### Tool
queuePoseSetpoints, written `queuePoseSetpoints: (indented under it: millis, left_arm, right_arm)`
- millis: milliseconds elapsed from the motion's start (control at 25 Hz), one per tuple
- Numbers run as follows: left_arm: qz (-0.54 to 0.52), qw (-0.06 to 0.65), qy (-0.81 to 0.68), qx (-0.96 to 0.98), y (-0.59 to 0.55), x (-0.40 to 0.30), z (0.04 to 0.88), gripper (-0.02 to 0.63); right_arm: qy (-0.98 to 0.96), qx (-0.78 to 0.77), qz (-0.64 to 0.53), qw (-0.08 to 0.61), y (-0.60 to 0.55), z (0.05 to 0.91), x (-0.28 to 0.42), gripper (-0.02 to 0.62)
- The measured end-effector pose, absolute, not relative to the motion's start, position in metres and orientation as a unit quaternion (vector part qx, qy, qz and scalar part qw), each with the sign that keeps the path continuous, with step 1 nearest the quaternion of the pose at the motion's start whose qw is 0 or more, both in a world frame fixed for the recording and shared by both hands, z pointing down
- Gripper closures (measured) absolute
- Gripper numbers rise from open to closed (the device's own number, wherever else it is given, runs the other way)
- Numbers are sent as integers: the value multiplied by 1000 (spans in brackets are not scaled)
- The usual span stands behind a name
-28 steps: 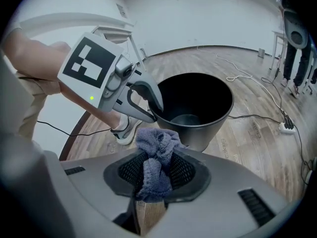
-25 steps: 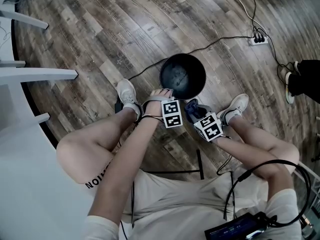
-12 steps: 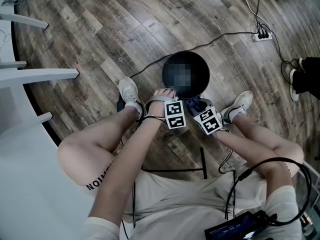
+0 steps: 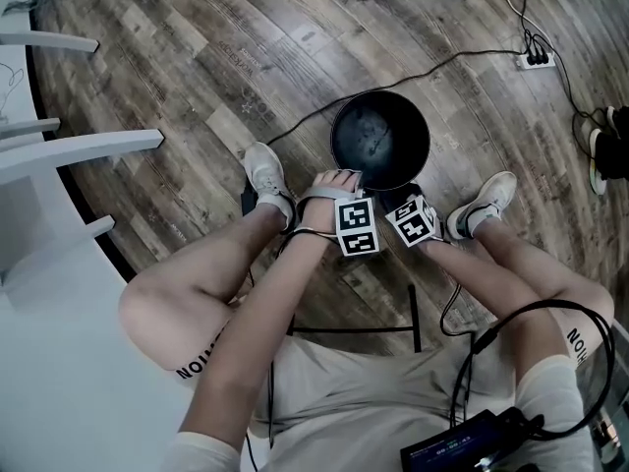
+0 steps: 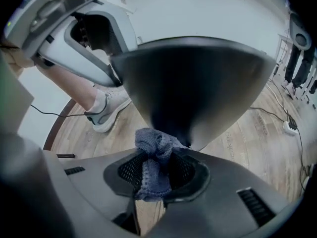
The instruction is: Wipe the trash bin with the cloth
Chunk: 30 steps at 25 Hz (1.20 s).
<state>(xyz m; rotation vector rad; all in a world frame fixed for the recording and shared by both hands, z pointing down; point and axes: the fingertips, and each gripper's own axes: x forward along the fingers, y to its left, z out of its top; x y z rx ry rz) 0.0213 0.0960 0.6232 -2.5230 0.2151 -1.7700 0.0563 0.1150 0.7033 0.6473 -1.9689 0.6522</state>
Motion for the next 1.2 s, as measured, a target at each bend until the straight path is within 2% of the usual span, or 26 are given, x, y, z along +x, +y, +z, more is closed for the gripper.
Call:
queuePoseSetpoints:
  millis: [640,1200]
  left_arm:
    - [-575,32,74,-814,93,23,620,506]
    - [-574,38,76,-814,92,22,621,506]
  right_arm:
    - [-758,307,287,499,107,786,70,492]
    - [-756,304,290,502,106,810,68,492]
